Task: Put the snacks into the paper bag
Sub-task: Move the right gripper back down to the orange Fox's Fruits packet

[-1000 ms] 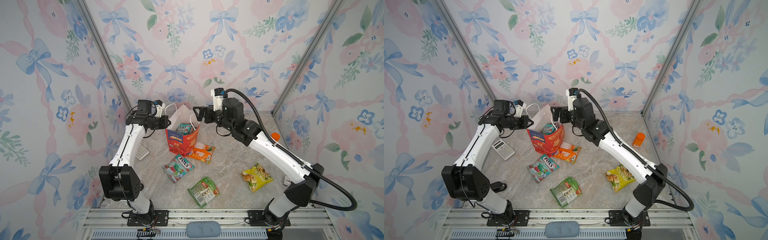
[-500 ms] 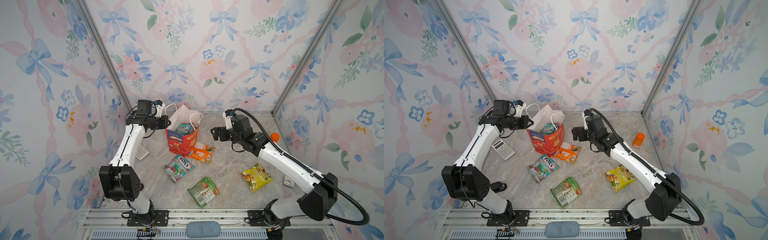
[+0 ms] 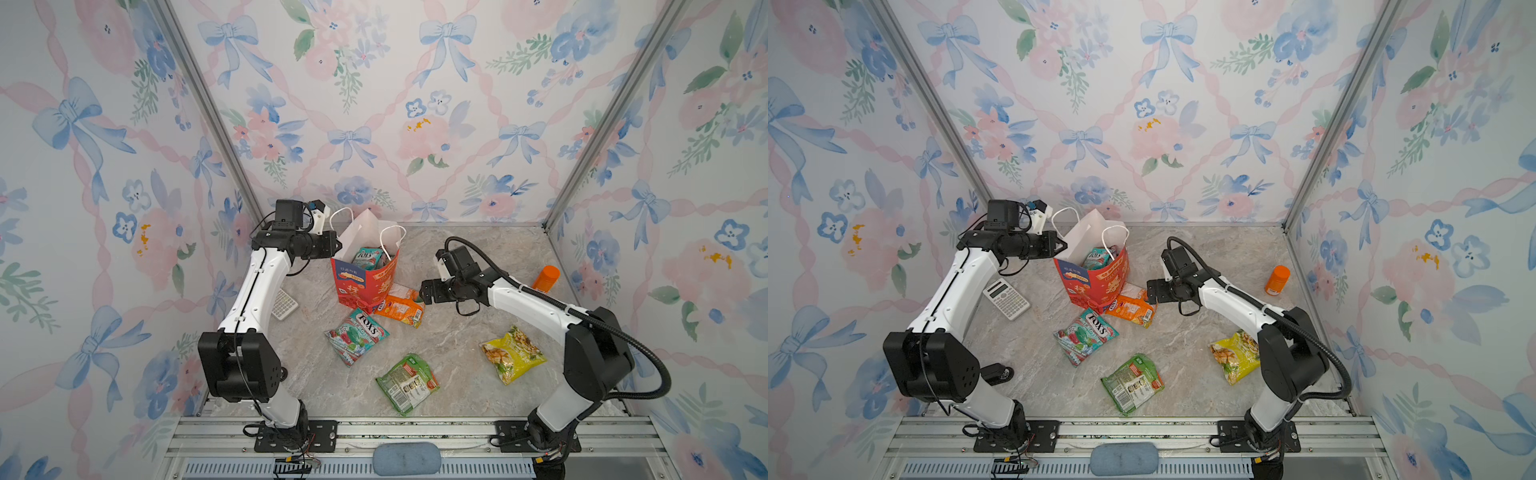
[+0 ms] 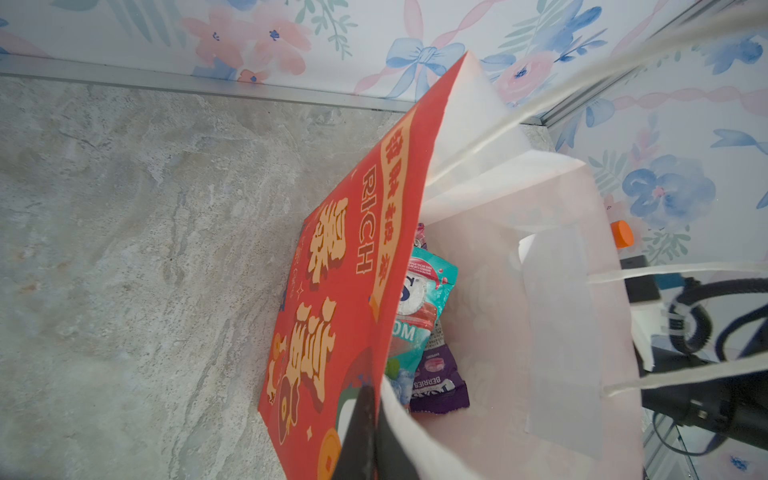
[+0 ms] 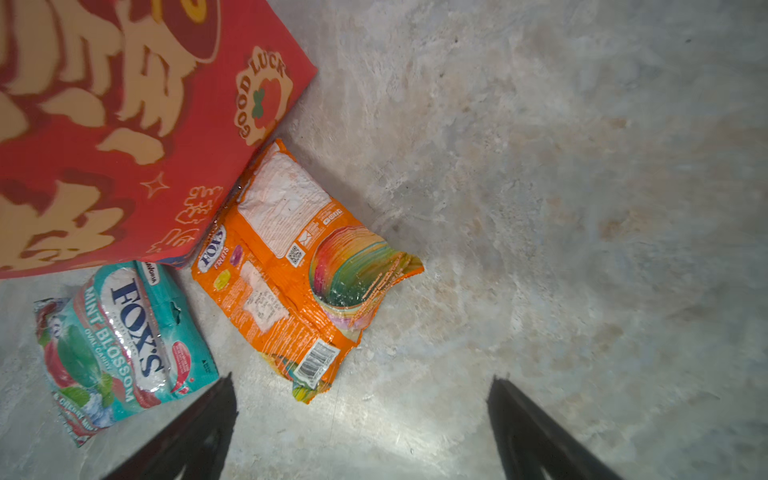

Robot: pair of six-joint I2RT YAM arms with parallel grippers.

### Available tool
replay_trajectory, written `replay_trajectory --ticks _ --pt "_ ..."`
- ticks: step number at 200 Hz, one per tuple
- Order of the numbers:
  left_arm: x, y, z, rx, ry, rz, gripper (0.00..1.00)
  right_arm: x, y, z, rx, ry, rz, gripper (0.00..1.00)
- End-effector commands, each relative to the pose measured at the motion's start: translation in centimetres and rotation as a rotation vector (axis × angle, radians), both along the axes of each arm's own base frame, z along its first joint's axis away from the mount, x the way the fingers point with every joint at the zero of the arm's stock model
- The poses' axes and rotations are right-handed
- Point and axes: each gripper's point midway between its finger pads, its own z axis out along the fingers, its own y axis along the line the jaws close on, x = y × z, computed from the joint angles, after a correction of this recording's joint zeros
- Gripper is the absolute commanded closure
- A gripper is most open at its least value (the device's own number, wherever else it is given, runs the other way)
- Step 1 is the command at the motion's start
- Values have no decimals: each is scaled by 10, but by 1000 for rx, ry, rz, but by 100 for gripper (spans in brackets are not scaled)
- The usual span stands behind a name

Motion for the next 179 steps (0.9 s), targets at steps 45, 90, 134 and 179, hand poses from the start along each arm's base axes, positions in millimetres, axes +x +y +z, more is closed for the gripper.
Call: replay_trajectory --ticks 45,90,134,179 --pt "-6 3 -7 5 35 14 100 30 24 -18 9 34 47 0" --pt "-6 4 -7 8 33 15 100 37 33 -43 5 77 54 6" --pt "-6 4 -8 8 36 14 100 29 31 -60 -21 121 47 17" --pt "-6 4 -7 10 34 16 100 0 23 -75 -45 152 27 26"
